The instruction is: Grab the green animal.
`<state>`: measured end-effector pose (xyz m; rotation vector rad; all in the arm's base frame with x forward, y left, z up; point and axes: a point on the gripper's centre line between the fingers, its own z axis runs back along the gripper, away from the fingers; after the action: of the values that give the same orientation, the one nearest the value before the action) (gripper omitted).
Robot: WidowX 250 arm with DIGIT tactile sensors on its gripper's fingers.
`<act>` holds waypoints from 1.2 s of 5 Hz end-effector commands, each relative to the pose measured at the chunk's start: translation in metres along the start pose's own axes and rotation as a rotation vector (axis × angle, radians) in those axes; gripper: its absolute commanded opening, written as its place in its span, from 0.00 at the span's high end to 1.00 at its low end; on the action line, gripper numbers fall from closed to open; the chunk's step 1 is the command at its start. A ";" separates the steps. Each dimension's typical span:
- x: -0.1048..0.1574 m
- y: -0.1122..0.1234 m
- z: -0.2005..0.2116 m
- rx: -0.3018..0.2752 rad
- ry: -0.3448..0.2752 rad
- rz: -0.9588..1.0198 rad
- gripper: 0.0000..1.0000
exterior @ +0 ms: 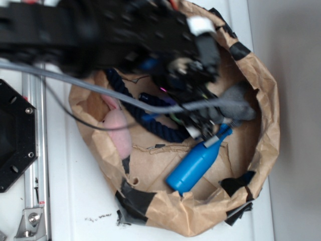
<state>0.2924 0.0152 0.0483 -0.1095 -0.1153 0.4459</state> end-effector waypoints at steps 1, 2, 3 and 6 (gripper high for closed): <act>-0.006 -0.006 -0.007 0.057 0.026 -0.106 1.00; -0.010 0.000 0.028 0.104 0.112 -0.204 1.00; -0.006 0.002 0.079 0.094 0.084 -0.280 1.00; -0.020 -0.002 0.215 0.079 0.016 -0.493 1.00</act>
<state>0.2472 0.0135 0.2376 -0.0130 -0.0273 -0.0400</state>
